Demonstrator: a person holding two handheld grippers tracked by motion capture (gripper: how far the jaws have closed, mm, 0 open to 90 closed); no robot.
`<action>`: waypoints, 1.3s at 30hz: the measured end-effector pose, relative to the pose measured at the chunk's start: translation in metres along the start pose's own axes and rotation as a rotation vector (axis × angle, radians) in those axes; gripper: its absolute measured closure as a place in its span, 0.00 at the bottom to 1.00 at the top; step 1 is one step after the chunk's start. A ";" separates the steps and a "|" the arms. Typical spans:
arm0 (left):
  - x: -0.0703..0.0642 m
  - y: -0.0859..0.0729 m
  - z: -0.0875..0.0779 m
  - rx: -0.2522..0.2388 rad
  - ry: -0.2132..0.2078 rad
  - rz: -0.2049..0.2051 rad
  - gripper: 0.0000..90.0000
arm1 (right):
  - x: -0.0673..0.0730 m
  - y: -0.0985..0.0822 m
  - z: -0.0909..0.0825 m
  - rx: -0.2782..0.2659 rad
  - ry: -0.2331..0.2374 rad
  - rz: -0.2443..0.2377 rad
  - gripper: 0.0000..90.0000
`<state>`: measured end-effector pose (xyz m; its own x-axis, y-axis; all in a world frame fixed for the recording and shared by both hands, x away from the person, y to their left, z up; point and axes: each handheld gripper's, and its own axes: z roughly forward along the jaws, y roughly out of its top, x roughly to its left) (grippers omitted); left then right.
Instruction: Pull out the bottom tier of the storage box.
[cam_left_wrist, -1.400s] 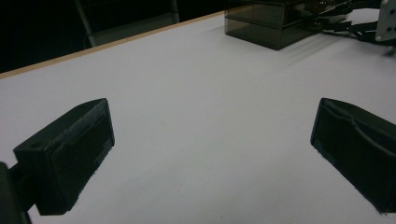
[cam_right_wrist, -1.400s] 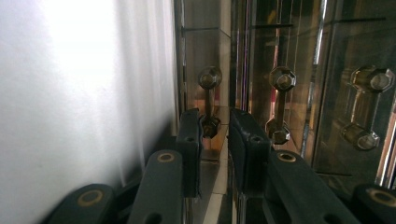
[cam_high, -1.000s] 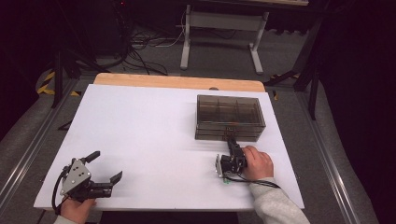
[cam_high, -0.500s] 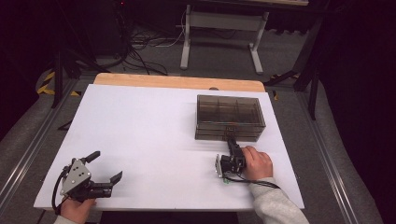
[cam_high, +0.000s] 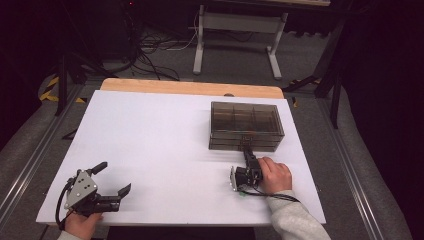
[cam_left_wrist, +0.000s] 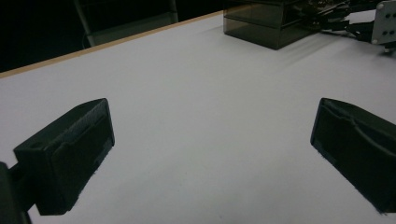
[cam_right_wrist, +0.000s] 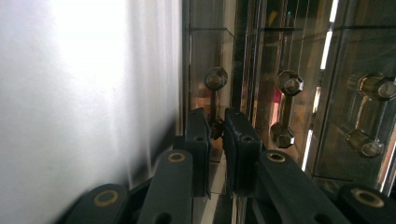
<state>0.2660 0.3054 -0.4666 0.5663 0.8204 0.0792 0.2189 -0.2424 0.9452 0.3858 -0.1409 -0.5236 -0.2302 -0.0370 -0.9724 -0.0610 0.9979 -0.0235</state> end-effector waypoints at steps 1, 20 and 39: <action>0.000 0.000 0.000 0.000 0.000 0.000 0.01 | 0.000 0.000 -0.001 0.011 0.005 0.017 0.90; 0.000 0.000 0.000 0.003 0.000 -0.002 0.01 | -0.004 0.000 -0.003 -0.002 0.015 0.007 0.90; 0.000 0.000 0.000 0.003 0.001 -0.002 0.01 | -0.005 -0.001 -0.016 -0.001 0.056 0.047 0.90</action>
<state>0.2661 0.3056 -0.4665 0.5654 0.8211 0.0777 0.2227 -0.2426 0.9442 0.3715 -0.1425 -0.5145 -0.2870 0.0069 -0.9579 -0.0497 0.9985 0.0221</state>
